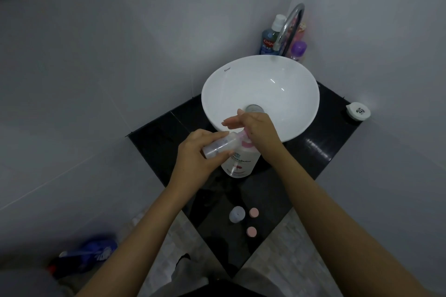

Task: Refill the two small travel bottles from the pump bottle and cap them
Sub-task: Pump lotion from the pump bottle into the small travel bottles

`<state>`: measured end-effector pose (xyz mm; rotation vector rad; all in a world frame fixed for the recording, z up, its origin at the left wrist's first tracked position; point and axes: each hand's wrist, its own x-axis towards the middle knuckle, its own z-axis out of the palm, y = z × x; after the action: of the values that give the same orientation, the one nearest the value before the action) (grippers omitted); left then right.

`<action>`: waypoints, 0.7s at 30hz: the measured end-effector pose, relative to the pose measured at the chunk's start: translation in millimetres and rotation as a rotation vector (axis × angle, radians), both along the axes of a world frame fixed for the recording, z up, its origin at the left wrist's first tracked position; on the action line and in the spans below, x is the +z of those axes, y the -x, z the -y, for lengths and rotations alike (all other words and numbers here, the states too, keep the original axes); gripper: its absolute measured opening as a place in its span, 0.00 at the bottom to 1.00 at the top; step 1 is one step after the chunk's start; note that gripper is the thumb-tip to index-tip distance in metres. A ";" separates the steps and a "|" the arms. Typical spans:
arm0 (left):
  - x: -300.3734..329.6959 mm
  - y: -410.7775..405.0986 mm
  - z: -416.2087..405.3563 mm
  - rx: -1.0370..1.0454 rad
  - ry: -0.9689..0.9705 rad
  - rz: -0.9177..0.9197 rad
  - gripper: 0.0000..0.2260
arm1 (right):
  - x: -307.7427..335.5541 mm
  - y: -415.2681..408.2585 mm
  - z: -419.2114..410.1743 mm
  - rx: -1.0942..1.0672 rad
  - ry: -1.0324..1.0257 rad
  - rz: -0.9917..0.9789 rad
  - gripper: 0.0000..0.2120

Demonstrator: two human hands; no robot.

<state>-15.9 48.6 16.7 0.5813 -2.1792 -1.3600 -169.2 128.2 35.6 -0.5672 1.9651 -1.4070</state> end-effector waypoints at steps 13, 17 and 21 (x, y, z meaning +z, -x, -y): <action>0.9 5.4 7.8 -0.004 -0.065 -0.053 0.17 | 6.1 8.9 15.0 -0.111 -0.067 0.181 0.13; -8.1 2.5 7.3 -0.009 -0.052 -0.003 0.17 | -12.8 -2.6 6.5 -0.164 -0.040 0.071 0.16; -11.7 1.3 5.4 0.003 -0.081 -0.015 0.17 | -10.2 -2.0 8.5 -0.177 -0.042 0.032 0.15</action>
<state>-17.2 43.2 5.0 0.6025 -2.1186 -1.4516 -167.2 119.7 25.4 -0.3567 2.0550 -1.4667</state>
